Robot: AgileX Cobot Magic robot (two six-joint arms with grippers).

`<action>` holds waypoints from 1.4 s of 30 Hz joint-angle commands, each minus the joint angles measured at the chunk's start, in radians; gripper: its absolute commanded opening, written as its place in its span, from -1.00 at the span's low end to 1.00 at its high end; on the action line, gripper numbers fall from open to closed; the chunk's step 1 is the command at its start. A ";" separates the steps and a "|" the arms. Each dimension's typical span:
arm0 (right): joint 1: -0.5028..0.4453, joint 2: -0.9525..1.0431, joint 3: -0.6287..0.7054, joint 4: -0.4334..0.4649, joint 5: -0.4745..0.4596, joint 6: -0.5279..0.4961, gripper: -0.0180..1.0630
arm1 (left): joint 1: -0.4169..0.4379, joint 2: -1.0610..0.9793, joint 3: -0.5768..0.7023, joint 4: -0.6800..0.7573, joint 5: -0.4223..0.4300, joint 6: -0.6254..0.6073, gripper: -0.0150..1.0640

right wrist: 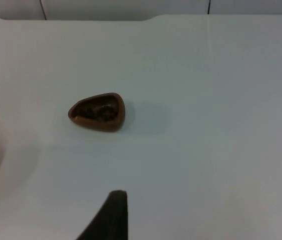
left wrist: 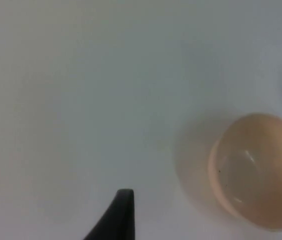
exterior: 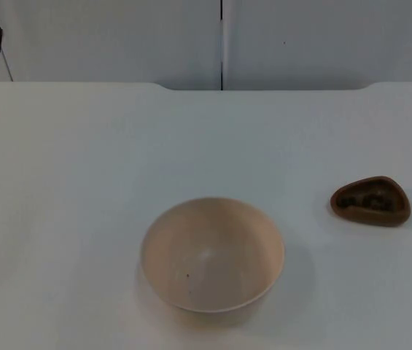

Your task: Pick up the bowl with the left hand and pour the coffee beans from the cup into the bowl with the right hand.

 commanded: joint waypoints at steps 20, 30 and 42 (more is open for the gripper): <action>-0.008 -0.003 0.000 0.003 -0.004 -0.005 0.99 | -0.379 0.357 -0.007 0.208 -0.153 -0.269 0.97; -0.008 -0.003 0.000 0.003 -0.004 -0.005 0.99 | -0.381 0.419 -0.066 0.209 -0.163 -0.340 0.97; -0.008 -0.003 0.000 0.003 -0.004 -0.005 0.99 | -0.381 0.504 -0.076 0.255 -0.157 -0.446 0.97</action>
